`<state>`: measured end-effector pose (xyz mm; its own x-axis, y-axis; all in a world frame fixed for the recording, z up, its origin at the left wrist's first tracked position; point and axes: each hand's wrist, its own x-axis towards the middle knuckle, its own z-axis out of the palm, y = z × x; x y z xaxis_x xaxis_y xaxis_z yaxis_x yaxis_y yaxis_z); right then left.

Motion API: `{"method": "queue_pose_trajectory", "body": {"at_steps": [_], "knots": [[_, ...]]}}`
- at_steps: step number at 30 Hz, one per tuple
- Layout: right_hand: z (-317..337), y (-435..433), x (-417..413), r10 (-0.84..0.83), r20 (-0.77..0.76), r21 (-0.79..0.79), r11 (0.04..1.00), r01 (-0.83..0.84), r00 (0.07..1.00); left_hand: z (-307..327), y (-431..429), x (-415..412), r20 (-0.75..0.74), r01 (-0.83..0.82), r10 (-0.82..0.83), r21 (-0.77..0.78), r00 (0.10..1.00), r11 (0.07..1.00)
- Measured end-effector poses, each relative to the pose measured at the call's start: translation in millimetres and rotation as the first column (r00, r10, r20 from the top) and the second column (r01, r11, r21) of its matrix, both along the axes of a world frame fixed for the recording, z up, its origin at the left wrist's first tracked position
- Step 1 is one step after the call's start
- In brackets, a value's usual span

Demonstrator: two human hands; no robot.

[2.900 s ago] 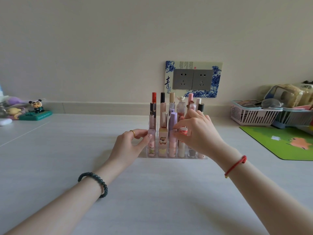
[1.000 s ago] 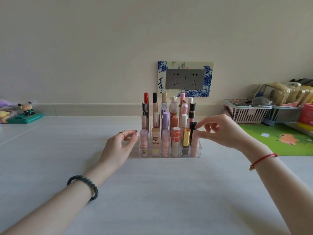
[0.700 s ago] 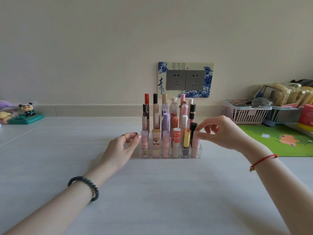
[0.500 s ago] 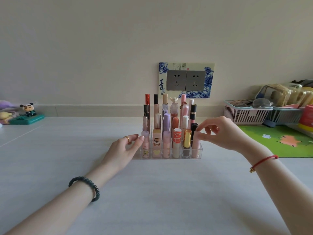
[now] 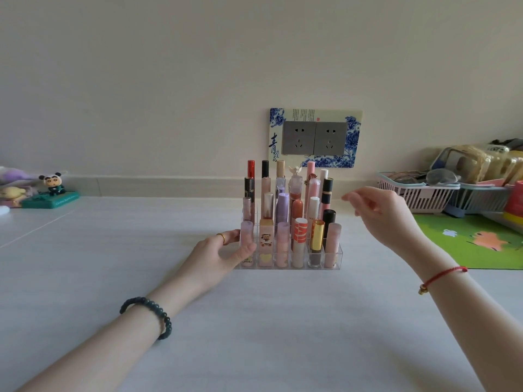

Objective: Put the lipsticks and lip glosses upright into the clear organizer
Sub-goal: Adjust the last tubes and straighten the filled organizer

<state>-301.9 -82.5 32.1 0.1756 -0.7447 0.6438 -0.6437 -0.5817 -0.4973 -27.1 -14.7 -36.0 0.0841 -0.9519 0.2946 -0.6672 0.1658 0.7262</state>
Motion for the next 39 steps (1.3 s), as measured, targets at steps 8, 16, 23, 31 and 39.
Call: {"method": "queue_pose_trajectory", "body": {"at_steps": [8, 16, 23, 31, 39], "knots": [[-38.9, -15.8, 11.9, 0.023, 0.206, 0.434, 0.894, -0.112, 0.978, -0.4, 1.1, -1.1, 0.022, -0.029, 0.029, -0.037, 0.999, 0.999], [-18.0, -2.7, 12.8, -0.078, 0.25, 0.016, 0.997, 0.076, 0.965, 6.6, 4.2, -6.0, -0.091, -0.04, 0.028, -0.133, 0.995, 0.99], [35.6, 27.5, 61.3, 0.076, -0.137, -0.221, 0.97, -0.105, 0.988, -2.2, -1.6, -0.8, 0.01, -0.026, 0.027, -0.095, 1.0, 0.995], [47.1, 21.2, 107.6, -0.038, -0.488, -0.114, 0.993, -0.021, 0.872, -1.7, -2.8, -0.5, 0.036, -0.024, 0.028, -0.102, 0.999, 0.994], [44.5, 10.5, 115.9, -0.066, -0.523, -0.048, 0.998, 0.048, 0.85, -0.9, -2.6, -0.8, 0.034, -0.019, 0.023, -0.111, 0.999, 0.994]]}}
